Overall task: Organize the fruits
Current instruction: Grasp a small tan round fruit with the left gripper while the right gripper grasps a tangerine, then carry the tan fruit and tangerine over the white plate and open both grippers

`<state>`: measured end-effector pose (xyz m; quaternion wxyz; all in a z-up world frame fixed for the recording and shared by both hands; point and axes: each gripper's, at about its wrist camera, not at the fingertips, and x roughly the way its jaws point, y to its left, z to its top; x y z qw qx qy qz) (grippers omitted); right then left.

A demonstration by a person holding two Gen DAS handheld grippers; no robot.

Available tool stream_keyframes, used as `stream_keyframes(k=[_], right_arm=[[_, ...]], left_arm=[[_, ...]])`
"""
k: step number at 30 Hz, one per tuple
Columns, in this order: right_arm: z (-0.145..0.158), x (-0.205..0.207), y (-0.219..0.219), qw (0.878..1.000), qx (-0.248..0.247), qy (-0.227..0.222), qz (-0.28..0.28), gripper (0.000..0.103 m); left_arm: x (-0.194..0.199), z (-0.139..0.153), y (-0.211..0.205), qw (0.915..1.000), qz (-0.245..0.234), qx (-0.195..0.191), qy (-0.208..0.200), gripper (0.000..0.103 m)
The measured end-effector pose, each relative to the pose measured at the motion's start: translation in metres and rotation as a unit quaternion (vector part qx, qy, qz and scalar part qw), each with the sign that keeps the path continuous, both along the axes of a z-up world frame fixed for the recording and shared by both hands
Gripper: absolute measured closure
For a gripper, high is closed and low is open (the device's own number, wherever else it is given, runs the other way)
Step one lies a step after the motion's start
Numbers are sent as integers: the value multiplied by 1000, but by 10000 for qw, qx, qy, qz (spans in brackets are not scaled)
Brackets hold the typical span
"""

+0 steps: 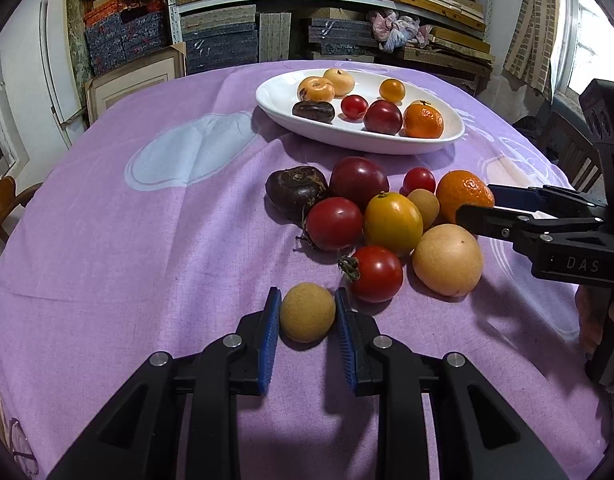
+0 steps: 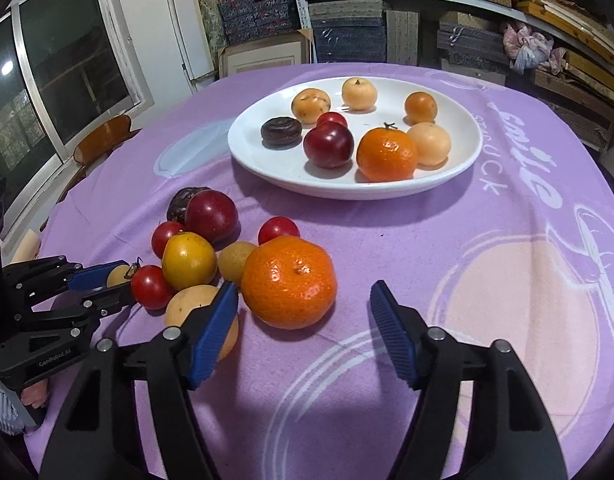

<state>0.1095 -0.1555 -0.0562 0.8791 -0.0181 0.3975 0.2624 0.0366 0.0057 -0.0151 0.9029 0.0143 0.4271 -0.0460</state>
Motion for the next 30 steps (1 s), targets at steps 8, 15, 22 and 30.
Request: stream_keyframes(k=[8, 15, 22, 30], right_arm=[[-6, 15, -3, 9990, 310, 317, -7, 38], [-4, 15, 3, 9988, 358, 291, 134, 55], [3, 3, -3, 9994, 358, 38, 5, 56], [6, -2, -14, 9992, 373, -72, -140, 56]], left_arm=[[0, -1, 0, 10000, -3, 57, -2, 75], [0, 0, 0, 10000, -1, 54, -2, 75], [0, 0, 0, 10000, 3, 43, -4, 76], [-5, 7, -1, 9997, 101, 57, -235, 76]])
